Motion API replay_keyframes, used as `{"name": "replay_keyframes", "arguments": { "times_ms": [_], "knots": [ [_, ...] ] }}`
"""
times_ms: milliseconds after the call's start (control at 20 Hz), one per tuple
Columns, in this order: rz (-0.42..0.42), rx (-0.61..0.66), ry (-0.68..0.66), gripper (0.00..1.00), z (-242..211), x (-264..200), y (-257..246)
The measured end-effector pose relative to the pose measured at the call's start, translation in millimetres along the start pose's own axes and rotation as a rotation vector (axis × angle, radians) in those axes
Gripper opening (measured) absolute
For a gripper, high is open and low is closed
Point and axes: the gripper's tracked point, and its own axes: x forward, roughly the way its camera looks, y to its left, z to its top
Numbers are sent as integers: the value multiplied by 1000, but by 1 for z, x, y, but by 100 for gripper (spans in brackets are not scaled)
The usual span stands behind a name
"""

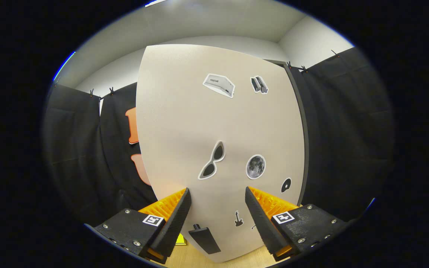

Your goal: Open the shoe cabinet door, grab the shoes and put them into the shoe cabinet, then close the shoe cabinet door.

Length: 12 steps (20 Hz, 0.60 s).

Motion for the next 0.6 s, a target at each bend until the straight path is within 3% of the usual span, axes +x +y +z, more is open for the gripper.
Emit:
{"name": "replay_keyframes", "arguments": {
  "times_ms": [600],
  "knots": [
    [28,18,2,91,-4,83,17]
  ]
}}
